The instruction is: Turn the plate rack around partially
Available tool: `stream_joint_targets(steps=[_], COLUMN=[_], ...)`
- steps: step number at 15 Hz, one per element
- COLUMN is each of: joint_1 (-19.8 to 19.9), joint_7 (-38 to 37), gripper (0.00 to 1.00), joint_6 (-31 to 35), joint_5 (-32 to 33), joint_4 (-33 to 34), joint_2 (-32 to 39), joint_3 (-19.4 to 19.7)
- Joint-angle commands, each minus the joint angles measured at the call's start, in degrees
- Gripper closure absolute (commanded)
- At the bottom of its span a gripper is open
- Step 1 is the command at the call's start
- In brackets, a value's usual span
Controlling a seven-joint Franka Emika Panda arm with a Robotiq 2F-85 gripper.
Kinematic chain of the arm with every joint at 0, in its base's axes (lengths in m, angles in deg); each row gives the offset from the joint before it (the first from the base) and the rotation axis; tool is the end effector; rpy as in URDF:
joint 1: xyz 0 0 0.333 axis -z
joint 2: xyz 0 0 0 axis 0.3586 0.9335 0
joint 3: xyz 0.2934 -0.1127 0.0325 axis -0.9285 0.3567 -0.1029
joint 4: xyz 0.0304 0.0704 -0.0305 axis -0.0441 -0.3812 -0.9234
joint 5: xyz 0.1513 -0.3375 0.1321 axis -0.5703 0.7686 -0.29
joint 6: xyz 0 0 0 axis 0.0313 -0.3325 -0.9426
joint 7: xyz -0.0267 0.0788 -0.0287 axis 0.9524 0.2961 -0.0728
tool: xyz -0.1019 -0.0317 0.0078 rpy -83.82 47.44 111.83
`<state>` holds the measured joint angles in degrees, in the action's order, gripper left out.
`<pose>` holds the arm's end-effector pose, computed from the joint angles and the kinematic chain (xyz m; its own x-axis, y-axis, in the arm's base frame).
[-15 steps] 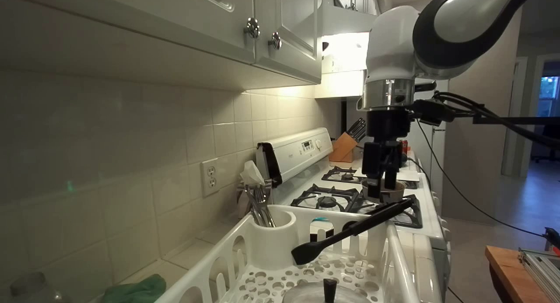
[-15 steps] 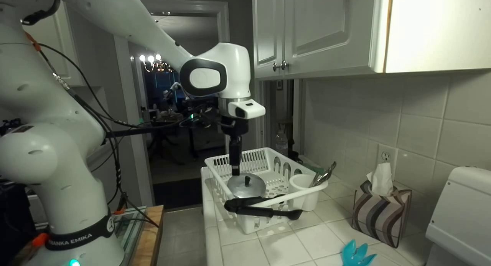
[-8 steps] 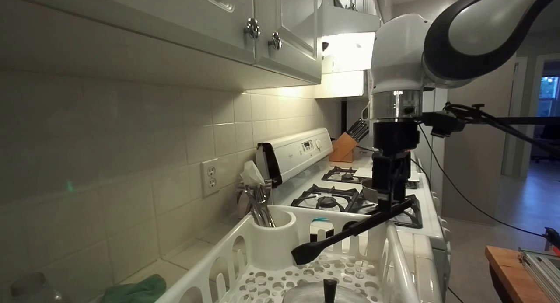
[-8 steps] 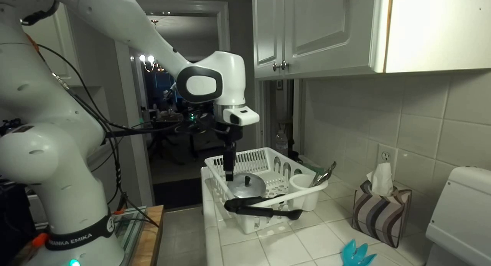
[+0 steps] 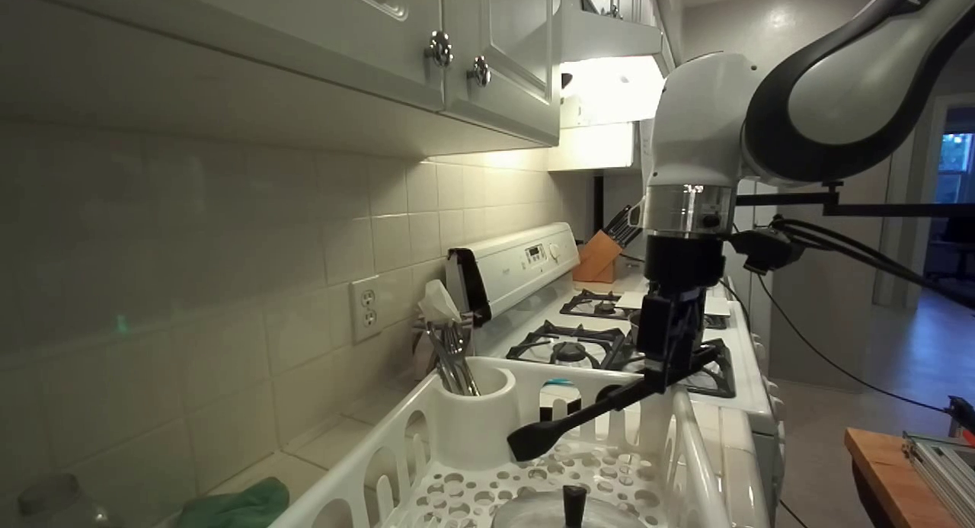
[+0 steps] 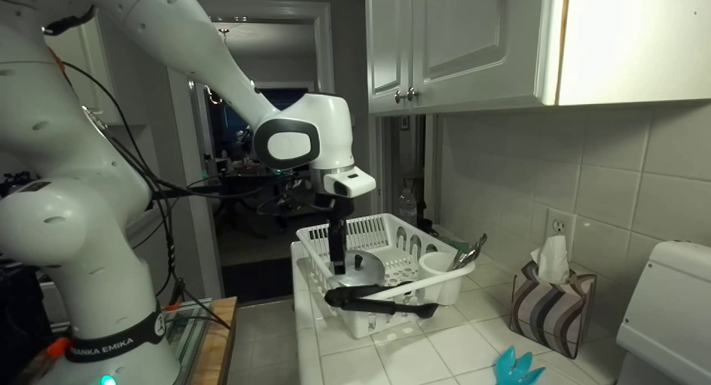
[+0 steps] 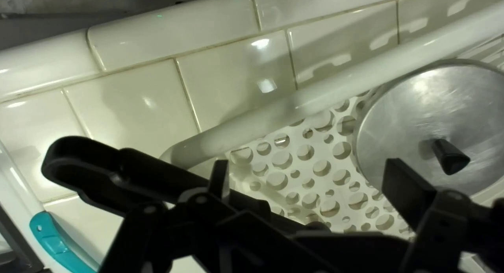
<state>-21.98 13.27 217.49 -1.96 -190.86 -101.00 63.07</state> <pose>0.3890 0.0382 0.3152 0.9636 -0.2618 0.0539 -0.2578 -0.9636 -0.0709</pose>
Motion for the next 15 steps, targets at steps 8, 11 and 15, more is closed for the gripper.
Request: stream_joint_targets(steps=[8, 11, 15], joint_1=[-0.5, -0.1, 0.0], joint_7=[-5.7, -9.9, -17.4], gripper=[0.0, 0.0, 0.0], joint_6=[-2.2, -4.3, -4.8], joint_5=[1.6, 3.6, 5.0], joint_4=[3.4, 3.8, 3.9], joint_2=[6.5, 6.3, 6.7], joint_3=[-1.6, -2.7, -3.8])
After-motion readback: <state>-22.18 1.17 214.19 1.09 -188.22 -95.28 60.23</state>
